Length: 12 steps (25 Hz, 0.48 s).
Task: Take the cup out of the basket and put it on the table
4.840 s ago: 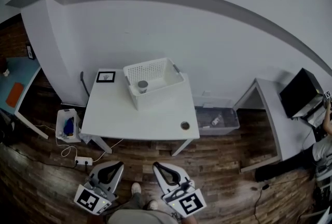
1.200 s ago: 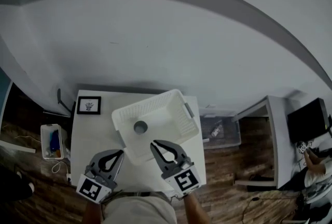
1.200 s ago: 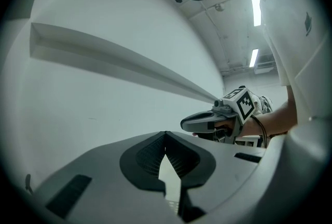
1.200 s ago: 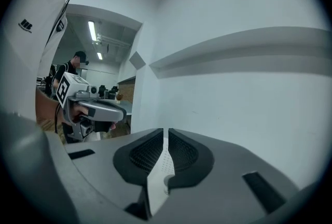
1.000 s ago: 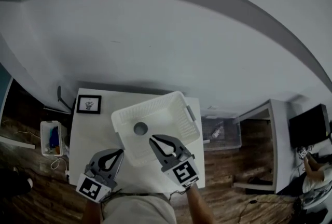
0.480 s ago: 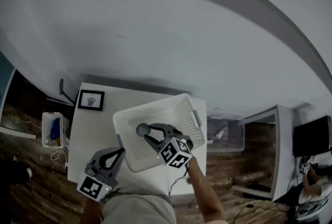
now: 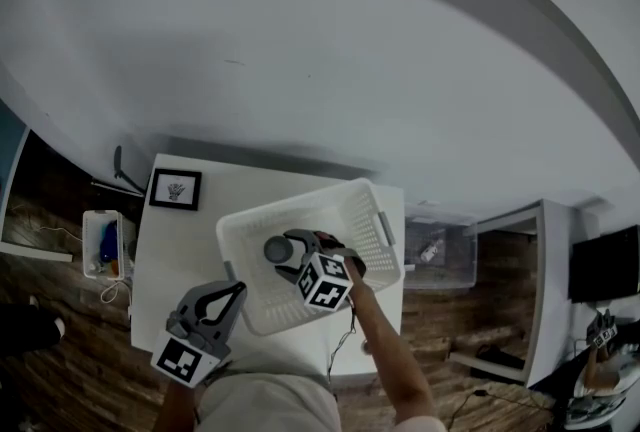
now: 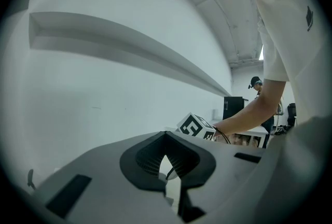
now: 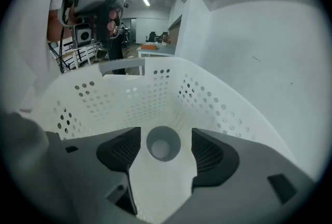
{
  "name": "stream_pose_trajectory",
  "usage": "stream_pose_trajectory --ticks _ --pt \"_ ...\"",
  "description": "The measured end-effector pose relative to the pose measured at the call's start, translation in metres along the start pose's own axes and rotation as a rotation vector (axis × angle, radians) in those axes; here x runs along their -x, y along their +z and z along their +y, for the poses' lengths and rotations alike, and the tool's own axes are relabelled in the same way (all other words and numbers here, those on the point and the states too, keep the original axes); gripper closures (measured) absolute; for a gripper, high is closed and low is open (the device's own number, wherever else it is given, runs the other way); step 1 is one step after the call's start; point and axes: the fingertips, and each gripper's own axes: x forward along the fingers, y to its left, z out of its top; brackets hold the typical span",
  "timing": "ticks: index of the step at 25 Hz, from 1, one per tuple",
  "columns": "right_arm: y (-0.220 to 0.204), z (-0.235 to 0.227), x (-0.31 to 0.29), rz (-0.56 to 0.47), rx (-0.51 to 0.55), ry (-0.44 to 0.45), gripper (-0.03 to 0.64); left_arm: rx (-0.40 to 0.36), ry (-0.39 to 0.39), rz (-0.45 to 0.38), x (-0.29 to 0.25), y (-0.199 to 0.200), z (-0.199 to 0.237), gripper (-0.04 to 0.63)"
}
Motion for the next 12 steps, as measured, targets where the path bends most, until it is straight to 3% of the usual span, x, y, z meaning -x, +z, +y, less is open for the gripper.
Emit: stream_pose_trajectory --ticks 12 --pt "-0.028 0.007 -0.048 0.145 0.078 0.119 0.261 -0.019 -0.009 0.021 -0.008 -0.003 0.002 0.595"
